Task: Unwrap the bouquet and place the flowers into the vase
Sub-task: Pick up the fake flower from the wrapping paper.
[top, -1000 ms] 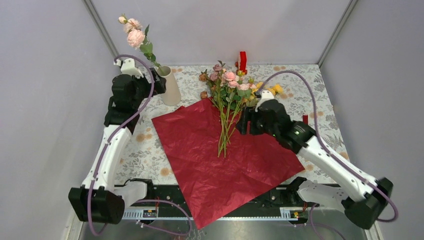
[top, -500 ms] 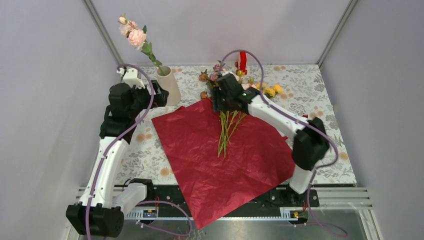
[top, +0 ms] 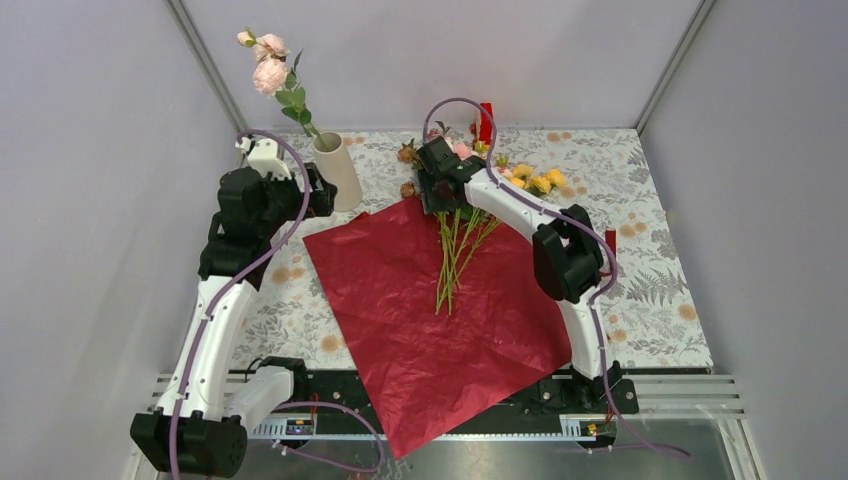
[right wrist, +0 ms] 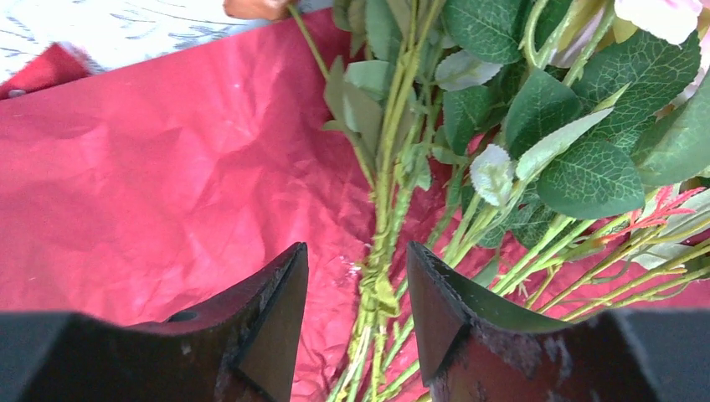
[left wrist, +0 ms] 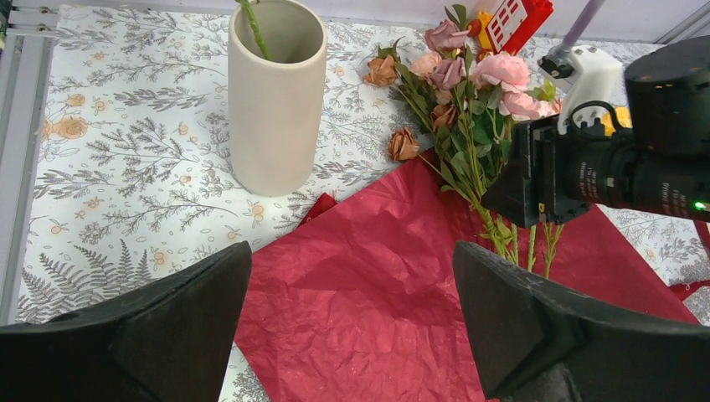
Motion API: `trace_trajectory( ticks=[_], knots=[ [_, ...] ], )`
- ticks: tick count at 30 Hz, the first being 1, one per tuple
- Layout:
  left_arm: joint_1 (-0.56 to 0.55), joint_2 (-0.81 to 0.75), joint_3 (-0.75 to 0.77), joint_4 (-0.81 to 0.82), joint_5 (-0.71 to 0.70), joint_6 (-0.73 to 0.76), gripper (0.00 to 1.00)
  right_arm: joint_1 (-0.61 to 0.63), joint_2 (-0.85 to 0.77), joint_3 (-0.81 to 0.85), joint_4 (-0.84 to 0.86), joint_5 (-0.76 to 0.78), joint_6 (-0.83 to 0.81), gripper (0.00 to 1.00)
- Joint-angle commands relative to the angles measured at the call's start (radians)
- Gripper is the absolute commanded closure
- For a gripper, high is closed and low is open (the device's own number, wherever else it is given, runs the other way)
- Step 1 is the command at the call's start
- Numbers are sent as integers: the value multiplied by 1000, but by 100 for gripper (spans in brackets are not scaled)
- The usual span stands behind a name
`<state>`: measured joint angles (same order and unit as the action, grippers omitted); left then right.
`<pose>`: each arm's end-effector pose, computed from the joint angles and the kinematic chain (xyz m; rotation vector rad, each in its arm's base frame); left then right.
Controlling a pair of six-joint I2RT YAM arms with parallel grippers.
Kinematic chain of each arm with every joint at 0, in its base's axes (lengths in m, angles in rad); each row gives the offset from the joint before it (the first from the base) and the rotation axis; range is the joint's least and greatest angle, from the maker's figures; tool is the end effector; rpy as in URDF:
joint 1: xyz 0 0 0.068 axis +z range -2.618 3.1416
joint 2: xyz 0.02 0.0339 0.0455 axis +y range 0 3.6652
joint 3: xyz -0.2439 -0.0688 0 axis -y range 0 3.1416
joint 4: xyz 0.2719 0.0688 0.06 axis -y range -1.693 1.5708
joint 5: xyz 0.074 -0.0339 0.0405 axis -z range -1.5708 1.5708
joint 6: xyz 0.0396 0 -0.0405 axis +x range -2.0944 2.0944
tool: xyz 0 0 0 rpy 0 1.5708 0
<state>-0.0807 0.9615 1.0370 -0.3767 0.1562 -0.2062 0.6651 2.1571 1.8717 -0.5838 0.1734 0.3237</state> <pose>0.2537 -0.0267 0.3603 -0.0097 1.8825 -0.3434 0.4021 0.3067 0.2114 -0.3373 2.4130 0.2365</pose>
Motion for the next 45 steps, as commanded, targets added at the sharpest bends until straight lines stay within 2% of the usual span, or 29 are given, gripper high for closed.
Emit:
trace_trajectory(
  ticks=[1, 6, 10, 21, 25, 29, 35, 38, 42, 45],
  knots=[
    [-7, -21, 20, 9, -18, 21, 1, -17, 49, 47, -43, 16, -25, 47],
    [-8, -22, 18, 9, -21, 22, 1, -21, 97, 69, -44, 5, -31, 54],
    [-8, -26, 18, 2, -40, 31, 1, -23, 122, 95, -44, 2, -34, 63],
    [-8, -27, 18, -3, -44, 34, 1, -24, 119, 93, -43, 33, -55, 82],
    [-8, -27, 18, -2, -40, 34, 1, -24, 128, 104, -44, 30, -63, 84],
    [-8, -30, 17, -2, -41, 34, 1, -23, 147, 113, -44, 21, -57, 80],
    [-8, -32, 16, -2, -42, 36, 1, -23, 168, 125, -50, 35, -59, 80],
    [-8, -34, 16, -2, -44, 36, 1, -23, 177, 147, -67, 44, -62, 85],
    [-8, -33, 14, -1, -44, 36, 1, -23, 157, 153, -66, 45, -63, 100],
    [-8, -34, 15, -2, -44, 36, 1, -23, 107, 136, -50, 22, -57, 100]
  ],
)
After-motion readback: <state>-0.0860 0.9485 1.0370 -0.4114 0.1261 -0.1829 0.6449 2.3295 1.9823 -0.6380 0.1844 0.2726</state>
